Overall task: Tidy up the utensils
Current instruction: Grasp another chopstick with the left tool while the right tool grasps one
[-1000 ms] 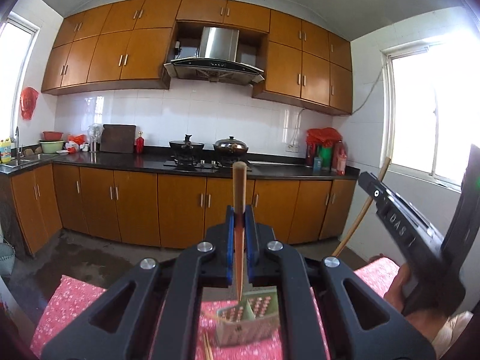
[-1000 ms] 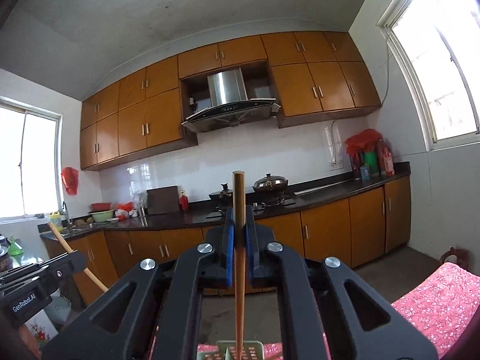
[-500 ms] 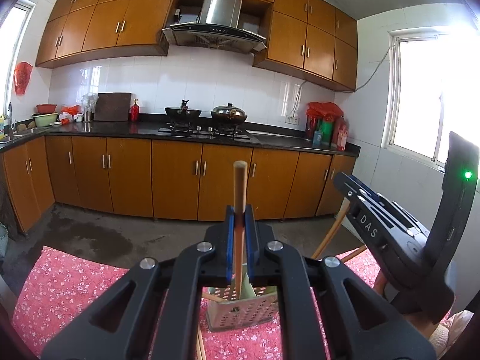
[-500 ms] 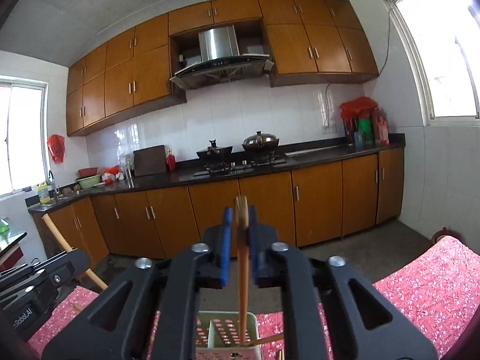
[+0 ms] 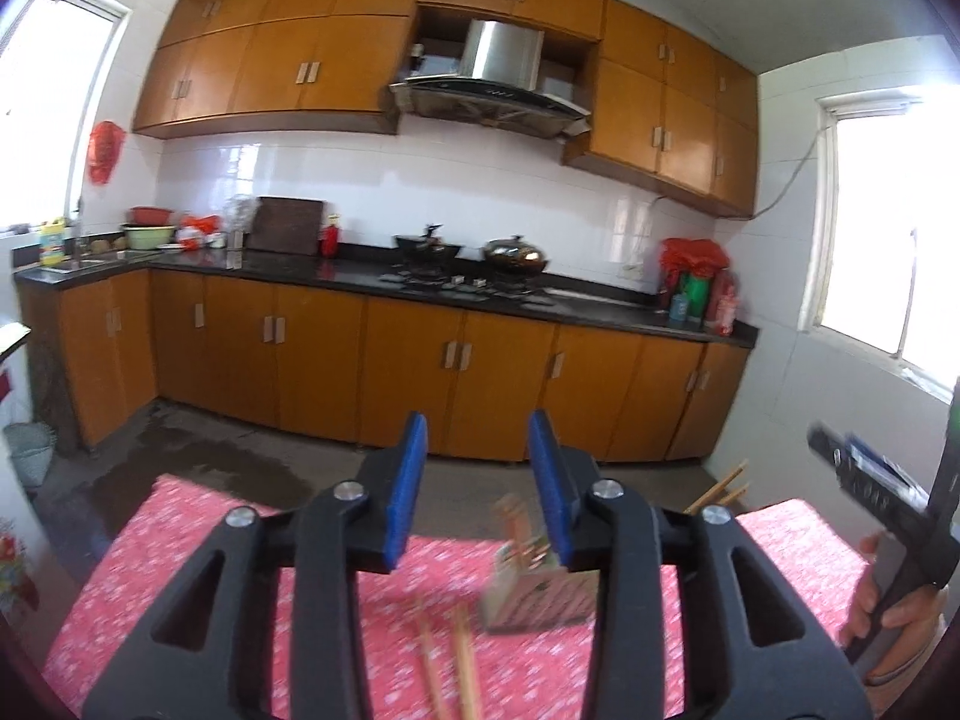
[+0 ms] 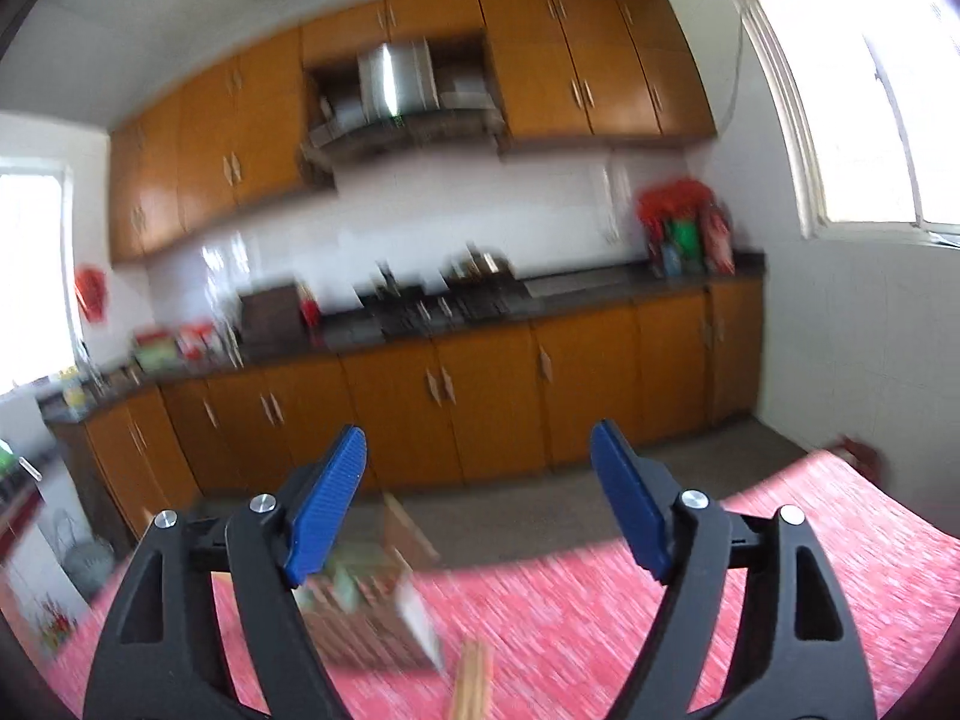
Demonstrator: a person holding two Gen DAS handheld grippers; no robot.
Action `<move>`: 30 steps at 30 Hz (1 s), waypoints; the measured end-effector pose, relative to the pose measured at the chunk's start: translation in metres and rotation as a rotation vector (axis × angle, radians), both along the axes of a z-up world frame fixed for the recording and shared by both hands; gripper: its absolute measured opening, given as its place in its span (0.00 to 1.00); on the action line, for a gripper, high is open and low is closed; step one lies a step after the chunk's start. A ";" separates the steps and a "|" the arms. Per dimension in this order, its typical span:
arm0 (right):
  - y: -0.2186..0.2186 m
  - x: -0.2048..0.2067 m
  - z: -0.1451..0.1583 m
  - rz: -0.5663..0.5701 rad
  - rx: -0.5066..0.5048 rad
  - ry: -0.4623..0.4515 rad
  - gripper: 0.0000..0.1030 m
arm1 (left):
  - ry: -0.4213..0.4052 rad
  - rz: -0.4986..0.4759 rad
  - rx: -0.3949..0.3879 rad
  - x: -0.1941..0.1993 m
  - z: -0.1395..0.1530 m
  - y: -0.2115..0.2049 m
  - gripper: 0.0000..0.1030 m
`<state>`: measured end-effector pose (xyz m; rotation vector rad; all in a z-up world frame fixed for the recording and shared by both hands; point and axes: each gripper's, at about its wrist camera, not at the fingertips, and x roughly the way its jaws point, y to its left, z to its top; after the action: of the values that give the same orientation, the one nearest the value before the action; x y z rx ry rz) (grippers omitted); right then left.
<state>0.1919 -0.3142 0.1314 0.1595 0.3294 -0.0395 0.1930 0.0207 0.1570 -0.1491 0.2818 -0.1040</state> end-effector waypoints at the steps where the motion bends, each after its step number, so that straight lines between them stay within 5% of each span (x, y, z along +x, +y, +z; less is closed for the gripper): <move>1: -0.003 0.000 -0.022 -0.010 -0.032 0.093 0.75 | 0.019 0.023 0.013 -0.008 -0.008 0.007 0.39; 6: -0.005 -0.006 -0.114 -0.011 -0.018 0.370 0.73 | 0.153 0.086 0.061 -0.020 -0.066 0.029 0.40; 11: 0.014 -0.018 -0.171 0.092 0.037 0.496 0.36 | 0.342 0.073 0.077 -0.018 -0.140 0.030 0.40; 14: 0.028 -0.023 -0.185 0.148 0.048 0.523 0.27 | 0.421 0.036 0.066 -0.018 -0.172 0.025 0.36; 22: 0.051 -0.029 -0.207 0.208 0.027 0.590 0.27 | 0.538 -0.030 0.042 -0.012 -0.215 0.006 0.30; 23: 0.053 -0.029 -0.210 0.209 0.012 0.601 0.19 | 0.542 -0.036 0.042 -0.011 -0.216 0.004 0.28; 25: 0.054 -0.030 -0.214 0.183 -0.035 0.599 0.07 | 0.552 -0.057 0.043 -0.009 -0.218 -0.001 0.23; 30: 0.024 -0.024 -0.212 0.060 0.010 0.606 0.07 | 0.583 -0.106 0.039 -0.006 -0.226 -0.012 0.13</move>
<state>0.1683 -0.2898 -0.0810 0.1452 0.9384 -0.0262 0.1873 0.0086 -0.0691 -0.1230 0.8730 -0.1588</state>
